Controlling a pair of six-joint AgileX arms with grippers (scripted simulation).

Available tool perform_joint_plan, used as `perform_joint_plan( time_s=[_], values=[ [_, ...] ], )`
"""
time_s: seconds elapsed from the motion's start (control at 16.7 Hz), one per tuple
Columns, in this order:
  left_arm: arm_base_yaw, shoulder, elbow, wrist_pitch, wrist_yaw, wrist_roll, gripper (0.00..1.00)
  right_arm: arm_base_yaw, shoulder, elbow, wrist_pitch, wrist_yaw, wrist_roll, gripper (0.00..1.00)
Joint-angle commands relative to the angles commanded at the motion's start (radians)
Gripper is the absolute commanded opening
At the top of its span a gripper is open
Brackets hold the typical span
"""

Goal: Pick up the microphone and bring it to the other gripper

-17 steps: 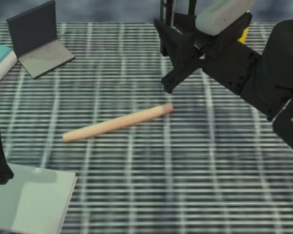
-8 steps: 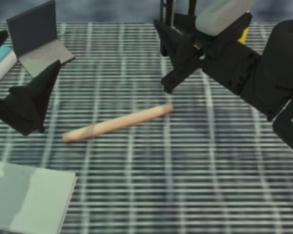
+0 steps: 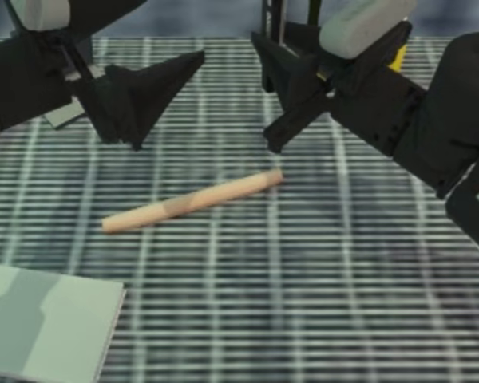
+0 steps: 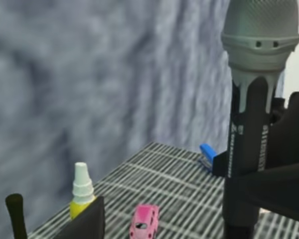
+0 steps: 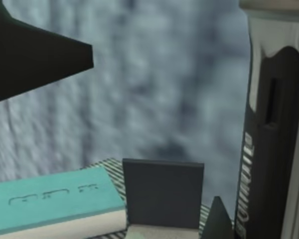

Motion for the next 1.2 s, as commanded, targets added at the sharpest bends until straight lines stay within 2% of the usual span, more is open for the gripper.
perform_joint_plan(
  time_s=[0.18, 0.54, 1.02, 1.2],
  values=[
    [-0.013, 0.059, 0.037, 0.027, 0.041, -0.002, 1.0, 0.0, 0.0, 0.0, 0.0, 0.0, 0.0, 0.0],
    [-0.022, 0.071, 0.048, 0.026, 0.028, -0.001, 1.0, 0.0, 0.0, 0.0, 0.0, 0.0, 0.0, 0.0],
    [-0.22, 0.314, 0.276, 0.038, -0.161, 0.009, 1.0, 0.0, 0.0, 0.0, 0.0, 0.0, 0.0, 0.0],
    [-0.242, 0.341, 0.302, 0.039, -0.183, 0.01, 1.0, 0.0, 0.0, 0.0, 0.0, 0.0, 0.0, 0.0]
  ],
)
